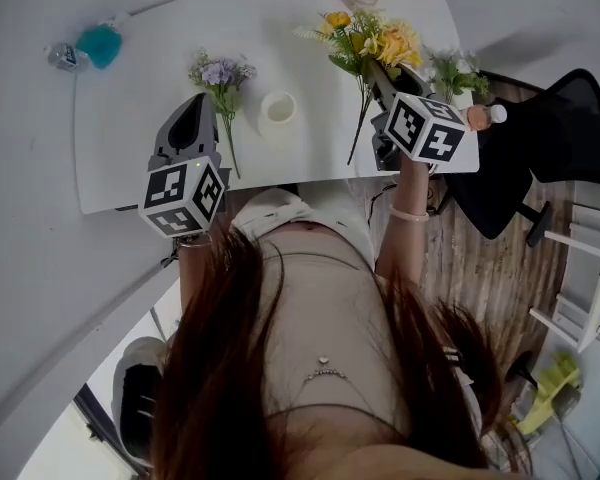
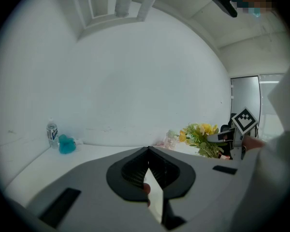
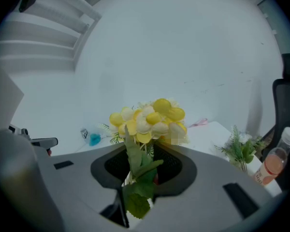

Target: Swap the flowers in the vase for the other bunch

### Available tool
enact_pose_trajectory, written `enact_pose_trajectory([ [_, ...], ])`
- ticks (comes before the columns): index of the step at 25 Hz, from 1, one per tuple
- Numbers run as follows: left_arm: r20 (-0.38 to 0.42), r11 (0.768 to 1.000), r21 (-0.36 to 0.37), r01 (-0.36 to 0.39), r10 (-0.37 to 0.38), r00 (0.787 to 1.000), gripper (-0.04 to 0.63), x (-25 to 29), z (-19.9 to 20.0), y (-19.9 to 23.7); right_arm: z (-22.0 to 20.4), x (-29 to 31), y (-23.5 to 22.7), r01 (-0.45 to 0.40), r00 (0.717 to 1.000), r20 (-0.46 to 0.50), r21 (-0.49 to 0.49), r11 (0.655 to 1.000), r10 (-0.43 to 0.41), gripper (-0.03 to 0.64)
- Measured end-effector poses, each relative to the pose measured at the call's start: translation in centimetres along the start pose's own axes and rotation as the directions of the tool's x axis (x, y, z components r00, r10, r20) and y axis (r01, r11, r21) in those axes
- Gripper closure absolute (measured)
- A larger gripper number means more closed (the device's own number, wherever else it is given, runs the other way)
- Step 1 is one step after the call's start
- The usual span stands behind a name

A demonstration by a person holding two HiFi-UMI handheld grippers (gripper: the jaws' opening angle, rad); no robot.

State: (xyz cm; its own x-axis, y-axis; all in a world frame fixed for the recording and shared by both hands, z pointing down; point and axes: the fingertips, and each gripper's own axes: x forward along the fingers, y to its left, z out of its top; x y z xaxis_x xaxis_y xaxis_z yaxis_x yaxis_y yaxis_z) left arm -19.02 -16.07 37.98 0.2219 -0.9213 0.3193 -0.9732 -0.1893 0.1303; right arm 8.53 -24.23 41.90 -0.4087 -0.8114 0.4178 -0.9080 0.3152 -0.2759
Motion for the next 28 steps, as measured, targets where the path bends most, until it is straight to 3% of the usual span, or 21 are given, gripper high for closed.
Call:
enact_pose_trajectory([
  [7,-0.001,1.0,-0.006,-0.012,0.012,1.0,0.592,-0.1,-0.1,0.2,3.0,0.0,2.3,-0.119,0.989,0.097,0.063,0.991,0.112,0.48],
  [16,-0.005,1.0,-0.012,-0.019,0.019,1.0,0.592,0.1,-0.1,0.5,5.6,0.4,4.4,-0.181,0.972,0.158,0.043,0.982,0.173,0.48],
  [28,0.008,0.998,-0.028,-0.048,0.049,0.999,0.592,-1.4,-0.3,1.5,10.8,-1.4,7.9,-0.291,0.904,0.328,0.008,0.957,0.273,0.48],
])
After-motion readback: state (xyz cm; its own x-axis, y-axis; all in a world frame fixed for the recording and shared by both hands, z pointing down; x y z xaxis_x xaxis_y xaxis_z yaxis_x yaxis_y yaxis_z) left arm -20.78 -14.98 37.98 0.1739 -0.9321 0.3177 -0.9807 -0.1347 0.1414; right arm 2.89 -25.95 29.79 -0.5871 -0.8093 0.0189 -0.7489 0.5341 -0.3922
